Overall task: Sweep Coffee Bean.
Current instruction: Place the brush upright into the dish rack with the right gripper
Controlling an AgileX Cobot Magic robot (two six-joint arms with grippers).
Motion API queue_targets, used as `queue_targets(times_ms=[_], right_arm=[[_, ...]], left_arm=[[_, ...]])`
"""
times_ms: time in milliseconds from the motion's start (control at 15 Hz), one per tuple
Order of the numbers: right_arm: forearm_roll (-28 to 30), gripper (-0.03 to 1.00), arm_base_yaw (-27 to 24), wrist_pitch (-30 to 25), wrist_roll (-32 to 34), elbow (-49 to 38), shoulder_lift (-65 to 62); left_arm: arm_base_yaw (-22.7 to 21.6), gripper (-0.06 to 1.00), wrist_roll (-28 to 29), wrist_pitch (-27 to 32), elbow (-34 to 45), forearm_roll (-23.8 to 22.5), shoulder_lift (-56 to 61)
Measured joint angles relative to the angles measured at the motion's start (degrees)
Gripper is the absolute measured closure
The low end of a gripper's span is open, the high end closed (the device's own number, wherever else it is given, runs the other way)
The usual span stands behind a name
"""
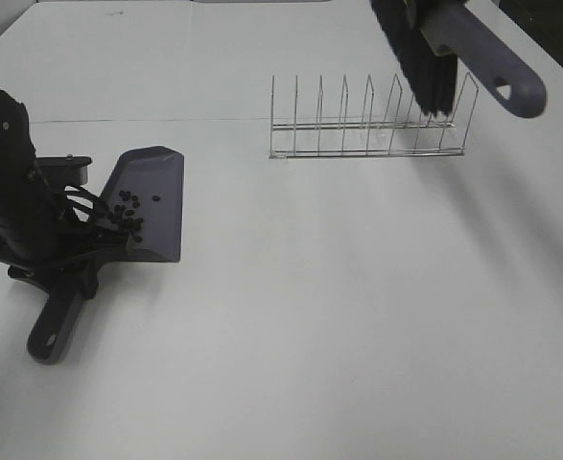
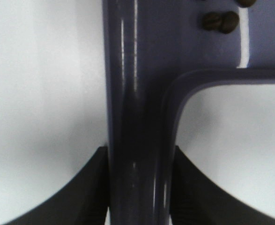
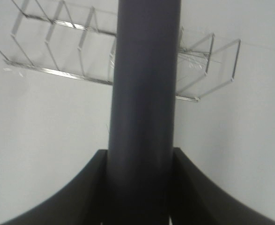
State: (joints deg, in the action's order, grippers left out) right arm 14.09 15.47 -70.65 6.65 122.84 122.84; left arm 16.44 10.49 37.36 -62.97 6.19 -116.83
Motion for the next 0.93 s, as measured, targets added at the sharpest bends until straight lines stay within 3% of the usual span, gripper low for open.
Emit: queue_targets(times_ms=[200, 467, 667, 933], right_arm=[[-3.72, 0.68, -4.76, 0.00, -0.11, -9.34, -0.29], [-4.53, 0.68, -5.39, 0.06, 0.06, -18.11, -0.29], [-3.67, 0.68, -5.39, 0.57, 0.86, -19.94, -0.29], [-1.38, 0.68, -5.56, 5.67, 1.78, -19.65, 1.26]], left_arm=[[0.00, 0.62, 0.00, 0.00, 0.00, 0.00, 0.00], [0.00, 0.62, -0.11, 0.06, 0.00, 0.00, 0.00], [0.00, 0.62, -0.17, 0.06, 0.00, 0.00, 0.00], [0.00, 0.62, -0.17, 0.06, 0.00, 0.00, 0.00]])
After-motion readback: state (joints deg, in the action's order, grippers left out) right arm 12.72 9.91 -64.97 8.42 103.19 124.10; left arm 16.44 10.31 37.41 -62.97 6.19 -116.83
